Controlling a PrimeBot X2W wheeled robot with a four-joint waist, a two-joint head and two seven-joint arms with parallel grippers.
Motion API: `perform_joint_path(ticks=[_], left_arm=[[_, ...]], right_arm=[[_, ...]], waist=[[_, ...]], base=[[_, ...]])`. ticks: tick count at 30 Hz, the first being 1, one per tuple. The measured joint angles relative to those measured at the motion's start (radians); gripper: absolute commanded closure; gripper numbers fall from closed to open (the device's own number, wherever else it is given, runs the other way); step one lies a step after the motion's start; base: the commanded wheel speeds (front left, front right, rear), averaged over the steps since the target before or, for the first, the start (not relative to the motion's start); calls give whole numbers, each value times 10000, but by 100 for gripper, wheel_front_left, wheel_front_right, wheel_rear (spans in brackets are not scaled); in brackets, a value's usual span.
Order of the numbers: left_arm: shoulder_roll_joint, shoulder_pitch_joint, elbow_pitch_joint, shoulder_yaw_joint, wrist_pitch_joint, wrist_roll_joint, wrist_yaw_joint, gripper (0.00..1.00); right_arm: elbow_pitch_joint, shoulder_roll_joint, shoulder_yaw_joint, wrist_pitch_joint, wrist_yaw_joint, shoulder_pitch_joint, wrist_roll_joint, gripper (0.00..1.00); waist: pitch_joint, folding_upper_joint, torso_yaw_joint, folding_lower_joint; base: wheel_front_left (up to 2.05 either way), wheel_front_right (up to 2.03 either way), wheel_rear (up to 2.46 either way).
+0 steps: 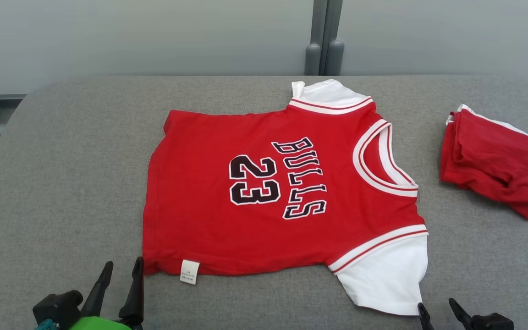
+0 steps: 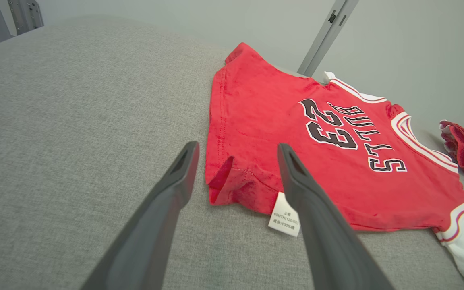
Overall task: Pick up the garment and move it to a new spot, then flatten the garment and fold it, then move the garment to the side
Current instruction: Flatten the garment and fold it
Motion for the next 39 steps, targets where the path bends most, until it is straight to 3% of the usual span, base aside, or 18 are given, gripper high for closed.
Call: perform_joint_path(ticks=[2,4,6,9,10,12,14,17,19,39], left_arm=[[6,-29,-21,-52,0,0,0,0],[2,-148,-29,-176,0,0,0,0],[17,-404,-50,-345,0,0,0,0],[13,-541,15,-825,0,0,0,0],[10,-591,65,-984,0,0,0,0],[13,-668,173,-1193,4,-4,0,0],[44,-742,259,-1319,58,-8,0,0],[73,-899,466,-1415,84,-102,0,0],[119,-946,640,-1432,90,-105,0,0],[334,-1753,2105,-1745,188,-627,0,0]], right_arm=[[90,82,4,0,4,-134,0,0],[259,180,15,0,73,-318,2,5],[617,222,90,2,136,-484,25,16],[997,257,151,23,148,-482,25,18],[1080,284,150,31,150,-491,40,24],[1210,334,171,29,176,-564,52,46],[1285,408,192,29,240,-796,58,58],[1396,500,282,29,324,-1250,67,88],[1467,502,324,29,353,-1410,69,99],[2031,499,395,-2,591,-1941,111,100]], waist=[[59,0,-38,0],[121,0,-59,0],[182,0,-49,0],[267,0,12,0],[297,0,45,0],[366,0,106,0],[445,0,156,0],[532,0,199,0],[551,0,209,0],[642,0,0,0]], base=[[0,0,0],[0,0,0],[0,0,0],[0,0,0],[0,0,0],[0,0,0],[0,0,0],[0,0,0],[0,0,0],[0,0,0]])
